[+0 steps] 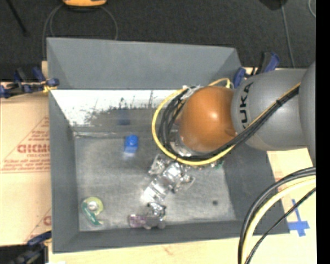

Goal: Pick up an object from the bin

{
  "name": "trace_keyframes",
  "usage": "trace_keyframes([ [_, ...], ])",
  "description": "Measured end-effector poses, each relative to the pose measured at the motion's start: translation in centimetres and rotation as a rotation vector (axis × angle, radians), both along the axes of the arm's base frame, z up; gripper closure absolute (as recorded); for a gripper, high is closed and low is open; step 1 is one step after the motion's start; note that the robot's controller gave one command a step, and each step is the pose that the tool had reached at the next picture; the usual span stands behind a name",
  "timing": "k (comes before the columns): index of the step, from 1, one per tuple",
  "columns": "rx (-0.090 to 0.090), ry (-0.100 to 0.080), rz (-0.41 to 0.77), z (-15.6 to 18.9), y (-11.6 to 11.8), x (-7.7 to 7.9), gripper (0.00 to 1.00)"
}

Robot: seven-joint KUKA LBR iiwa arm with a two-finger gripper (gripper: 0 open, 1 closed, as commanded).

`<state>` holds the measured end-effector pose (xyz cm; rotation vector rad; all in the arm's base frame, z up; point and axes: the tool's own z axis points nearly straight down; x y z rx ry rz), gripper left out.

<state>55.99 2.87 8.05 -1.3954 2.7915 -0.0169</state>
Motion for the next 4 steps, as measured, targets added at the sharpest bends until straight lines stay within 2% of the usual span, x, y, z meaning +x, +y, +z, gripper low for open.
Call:
trace_keyframes([
  [1, 0.001, 0.017, -0.005, 4.9, -0.1, 0.2, 1.00],
  [2, 0.001, 0.022, -0.010, 5.4, -0.2, 0.2, 1.00],
  [4, 0.002, 0.019, -0.020, 6.3, -0.3, 0.3, 1.00],
])
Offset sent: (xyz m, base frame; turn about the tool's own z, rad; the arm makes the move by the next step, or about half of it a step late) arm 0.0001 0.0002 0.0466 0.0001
